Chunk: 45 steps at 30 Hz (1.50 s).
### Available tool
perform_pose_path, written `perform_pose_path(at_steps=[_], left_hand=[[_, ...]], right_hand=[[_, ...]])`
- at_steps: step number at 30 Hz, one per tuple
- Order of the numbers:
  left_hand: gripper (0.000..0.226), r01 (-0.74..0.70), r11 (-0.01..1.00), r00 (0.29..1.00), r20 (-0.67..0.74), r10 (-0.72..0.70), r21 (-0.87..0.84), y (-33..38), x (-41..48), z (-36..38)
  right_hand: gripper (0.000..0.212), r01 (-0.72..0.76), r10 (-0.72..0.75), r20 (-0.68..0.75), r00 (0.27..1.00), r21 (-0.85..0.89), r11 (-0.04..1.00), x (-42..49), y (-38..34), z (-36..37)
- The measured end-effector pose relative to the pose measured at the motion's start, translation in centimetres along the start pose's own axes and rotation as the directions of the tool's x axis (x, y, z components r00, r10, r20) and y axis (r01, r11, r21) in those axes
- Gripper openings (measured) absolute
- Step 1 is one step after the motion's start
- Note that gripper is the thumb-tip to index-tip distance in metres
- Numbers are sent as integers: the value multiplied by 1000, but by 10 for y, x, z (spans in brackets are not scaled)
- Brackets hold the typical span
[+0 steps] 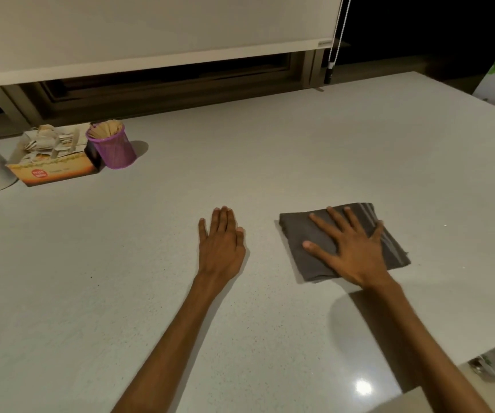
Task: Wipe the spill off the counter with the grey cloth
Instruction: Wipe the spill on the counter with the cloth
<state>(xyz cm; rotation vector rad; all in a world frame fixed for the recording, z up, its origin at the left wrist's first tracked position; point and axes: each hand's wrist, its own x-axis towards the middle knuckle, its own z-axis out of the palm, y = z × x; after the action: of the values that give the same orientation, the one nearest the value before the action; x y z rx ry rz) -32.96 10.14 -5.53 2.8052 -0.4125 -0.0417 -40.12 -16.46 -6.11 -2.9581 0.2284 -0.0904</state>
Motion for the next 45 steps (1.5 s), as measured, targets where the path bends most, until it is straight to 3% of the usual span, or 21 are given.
perform_pose_path(at_steps=[3, 6, 12, 17, 21, 24, 28, 31, 34, 39, 45], left_hand=[[55, -28, 1000, 999, -22, 28, 8, 12, 8, -1], [55, -40, 999, 998, -38, 41, 18, 17, 10, -5], [53, -43, 999, 998, -53, 42, -20, 4, 9, -8], [53, -54, 999, 998, -35, 54, 9, 4, 8, -6], [54, -27, 999, 998, -48, 28, 29, 4, 12, -6], [53, -26, 1000, 999, -46, 27, 10, 0, 14, -6], [51, 2, 1000, 997, -74, -2, -8, -21, 16, -10], [51, 94, 996, 989, -111, -93, 4, -56, 16, -21], [52, 80, 997, 992, -94, -78, 20, -65, 12, -23], [52, 87, 996, 991, -106, -86, 9, -60, 10, -22], [52, 119, 993, 987, -111, -117, 16, -70, 2, -25]], right_hand=[[82, -113, 113, 3, 994, 32, 993, 25, 21, -18], [86, -212, 210, 28, 977, 88, 973, 48, -6, -27], [82, 5, -5, -13, 1000, -8, 1000, 3, -38, -7], [83, -94, 95, -15, 995, 10, 995, 13, 6, -21], [87, -184, 181, 50, 982, 66, 981, 60, -25, -27], [85, -76, 75, 33, 997, 44, 996, 47, -59, -16], [80, 38, -38, -5, 999, 21, 999, -6, -49, 0], [78, 40, -40, -2, 999, 12, 999, -6, -26, -5], [79, 2, -2, -2, 1000, 35, 999, 29, -20, -15], [88, -88, 85, 54, 995, 72, 993, 83, -69, -13], [83, 170, -170, 44, 984, 15, 985, 31, -115, 4]])
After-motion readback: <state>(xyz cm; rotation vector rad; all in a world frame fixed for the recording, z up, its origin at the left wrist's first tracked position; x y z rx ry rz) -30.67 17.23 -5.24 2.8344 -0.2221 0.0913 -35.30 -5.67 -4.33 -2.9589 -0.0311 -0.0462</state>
